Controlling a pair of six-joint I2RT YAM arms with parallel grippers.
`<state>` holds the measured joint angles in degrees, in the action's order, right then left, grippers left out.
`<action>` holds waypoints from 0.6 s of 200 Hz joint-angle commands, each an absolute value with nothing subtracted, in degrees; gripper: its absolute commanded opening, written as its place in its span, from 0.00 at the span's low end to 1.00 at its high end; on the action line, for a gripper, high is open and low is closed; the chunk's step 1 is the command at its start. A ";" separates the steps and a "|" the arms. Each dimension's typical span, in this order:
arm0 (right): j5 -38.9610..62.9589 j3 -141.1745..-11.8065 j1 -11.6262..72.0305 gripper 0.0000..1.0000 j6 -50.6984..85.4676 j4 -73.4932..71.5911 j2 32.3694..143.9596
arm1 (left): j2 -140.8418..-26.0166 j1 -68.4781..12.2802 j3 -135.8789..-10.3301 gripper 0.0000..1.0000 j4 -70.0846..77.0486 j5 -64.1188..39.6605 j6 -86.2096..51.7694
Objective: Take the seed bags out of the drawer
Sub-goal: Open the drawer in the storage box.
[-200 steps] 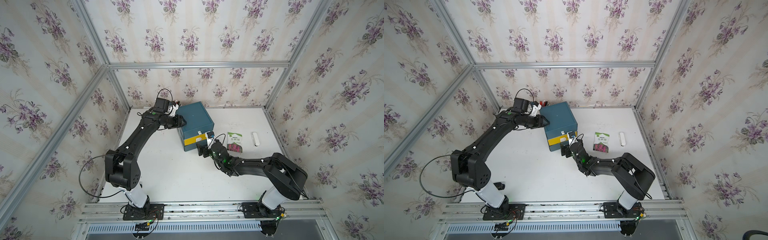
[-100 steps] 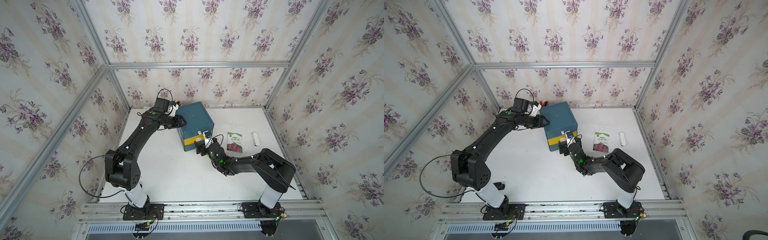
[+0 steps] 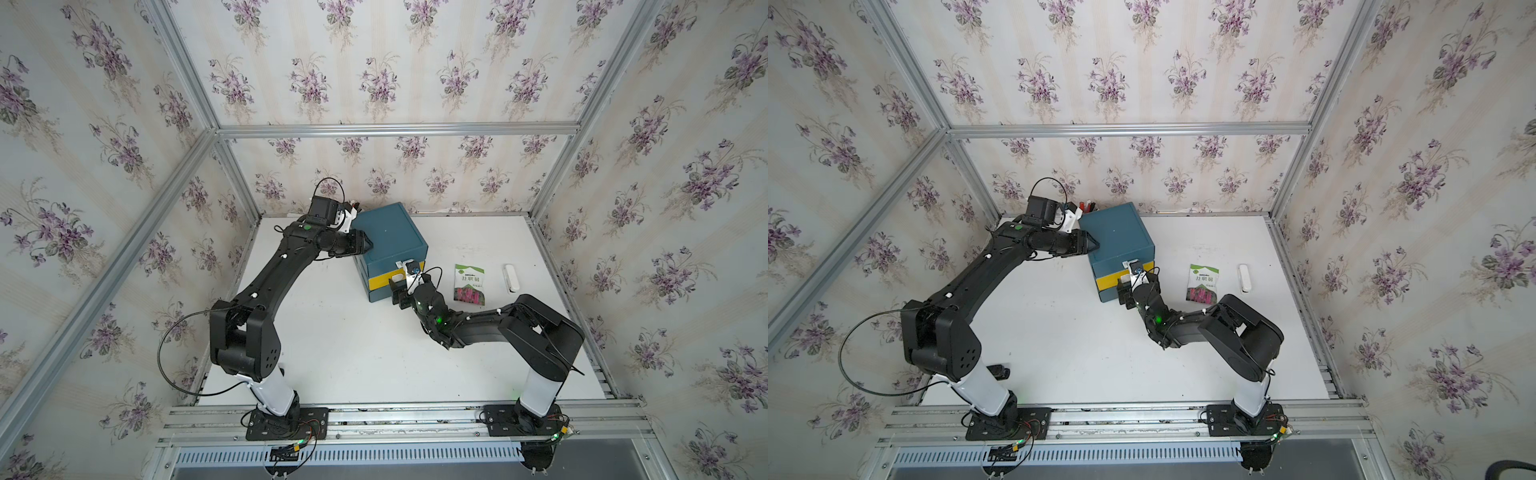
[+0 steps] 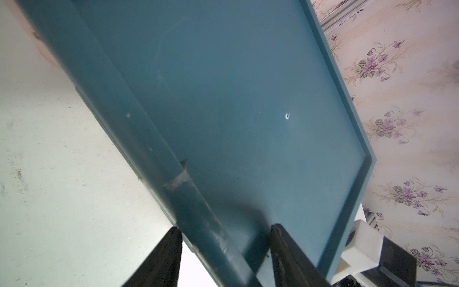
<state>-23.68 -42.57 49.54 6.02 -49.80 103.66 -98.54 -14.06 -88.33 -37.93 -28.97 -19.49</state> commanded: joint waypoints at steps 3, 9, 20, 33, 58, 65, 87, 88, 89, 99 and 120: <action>-22.71 -43.32 49.49 0.81 5.71 -51.62 104.22 | -99.76 -14.00 -87.14 0.59 -50.80 -22.02 -16.10; -22.82 -43.46 49.48 0.79 5.81 -51.59 104.29 | -99.76 -14.00 -87.11 0.59 -50.85 -22.02 -16.11; -22.85 -43.51 49.48 0.77 5.80 -51.72 104.39 | -99.83 -14.01 -87.10 0.59 -50.88 -22.07 -16.15; -22.59 -43.82 49.49 0.75 5.95 -51.47 104.46 | -99.84 -13.99 -87.11 0.59 -50.97 -22.07 -16.06; -22.50 -44.16 49.48 0.70 6.24 -51.31 104.75 | -99.76 -13.98 -87.10 0.59 -51.03 -22.20 -15.91; -22.54 -44.30 49.53 0.69 6.33 -51.37 104.72 | -99.79 -14.02 -87.20 0.59 -51.06 -22.16 -15.87; -22.51 -44.71 49.56 0.62 6.55 -50.92 104.93 | -99.72 -13.98 -87.12 0.59 -51.17 -22.22 -15.73; -22.46 -44.68 49.57 0.62 6.61 -50.91 104.94 | -99.70 -13.98 -87.11 0.59 -51.21 -22.18 -15.73; -22.48 -44.66 49.52 0.61 6.60 -50.90 104.94 | -99.73 -14.02 -87.15 0.59 -51.22 -22.21 -15.69; -22.53 -44.69 49.57 0.56 6.75 -50.81 104.90 | -99.73 -13.98 -87.02 0.59 -51.16 -22.23 -15.69; -22.56 -44.49 49.66 0.48 7.03 -50.38 104.68 | -99.85 -13.95 -87.02 0.59 -51.23 -22.25 -15.71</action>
<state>-22.24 -44.23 49.71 6.28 -48.97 104.66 -98.54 -13.93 -88.18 -37.67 -29.06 -18.85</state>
